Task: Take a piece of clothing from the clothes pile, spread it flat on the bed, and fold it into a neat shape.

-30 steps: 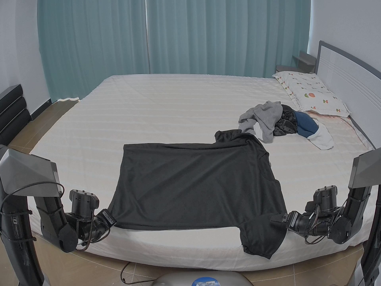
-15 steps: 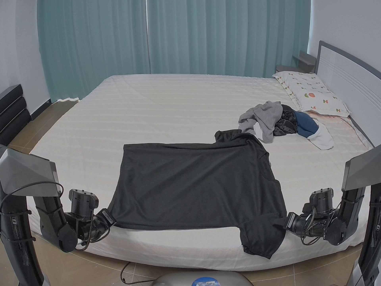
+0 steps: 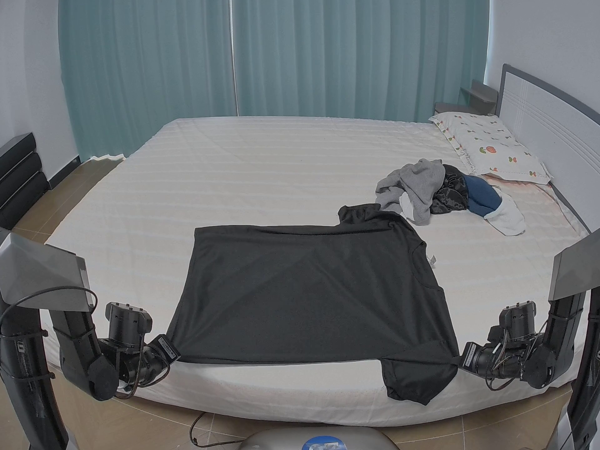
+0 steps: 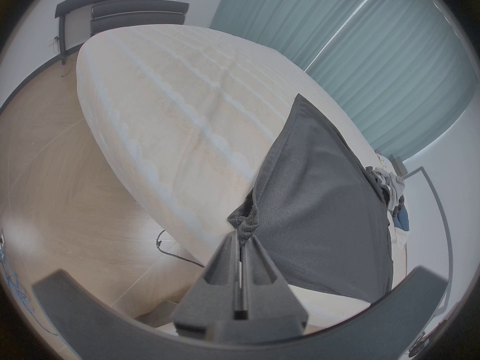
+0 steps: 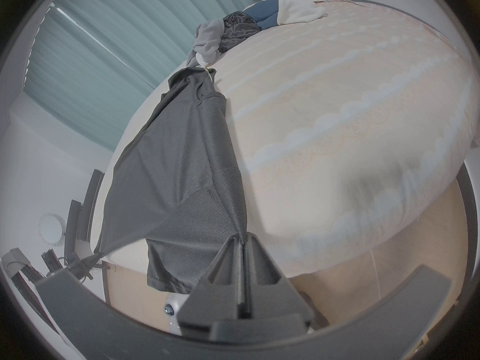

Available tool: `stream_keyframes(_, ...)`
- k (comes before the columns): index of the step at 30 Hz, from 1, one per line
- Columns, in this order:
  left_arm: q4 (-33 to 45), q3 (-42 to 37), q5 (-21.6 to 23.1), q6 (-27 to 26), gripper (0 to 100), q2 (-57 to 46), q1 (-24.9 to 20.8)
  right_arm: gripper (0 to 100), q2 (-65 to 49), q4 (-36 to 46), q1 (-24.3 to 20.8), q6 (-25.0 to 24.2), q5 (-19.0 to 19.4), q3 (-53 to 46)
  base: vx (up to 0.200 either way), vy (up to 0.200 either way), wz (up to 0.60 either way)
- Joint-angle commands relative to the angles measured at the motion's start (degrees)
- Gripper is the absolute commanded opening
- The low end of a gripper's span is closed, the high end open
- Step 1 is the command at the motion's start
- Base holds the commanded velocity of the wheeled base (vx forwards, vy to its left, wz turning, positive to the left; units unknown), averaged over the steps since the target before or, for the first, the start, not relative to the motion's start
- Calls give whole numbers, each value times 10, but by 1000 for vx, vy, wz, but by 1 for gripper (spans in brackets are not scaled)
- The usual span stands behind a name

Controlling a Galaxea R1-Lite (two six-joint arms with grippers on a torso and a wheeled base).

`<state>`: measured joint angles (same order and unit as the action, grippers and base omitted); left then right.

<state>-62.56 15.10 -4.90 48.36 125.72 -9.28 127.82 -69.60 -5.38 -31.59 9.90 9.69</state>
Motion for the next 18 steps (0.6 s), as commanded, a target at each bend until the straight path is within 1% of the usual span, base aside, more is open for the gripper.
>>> stream_keyframes(1,0,-19,0,-19,0,-23,8,0,-12,-2,2,20,2,-31,0,0,0)
stream_keyframes(5,2,-30,0,-39,0,-36,15,0,-13,-3,3,36,2,-43,0,0,0)
stream_keyframes(8,6,-45,2,-68,0,-45,18,0,-20,-4,2,62,3,-59,0,0,0)
stream_keyframes(14,8,-58,1,-91,0,-40,18,0,-27,-5,3,79,3,-73,0,0,0)
stream_keyframes(16,7,-69,1,-114,0,-40,18,0,-32,-5,2,100,6,-85,0,0,0)
stream_keyframes(18,7,-73,2,-120,0,-40,17,0,-35,-5,2,110,10,-89,0,0,0)
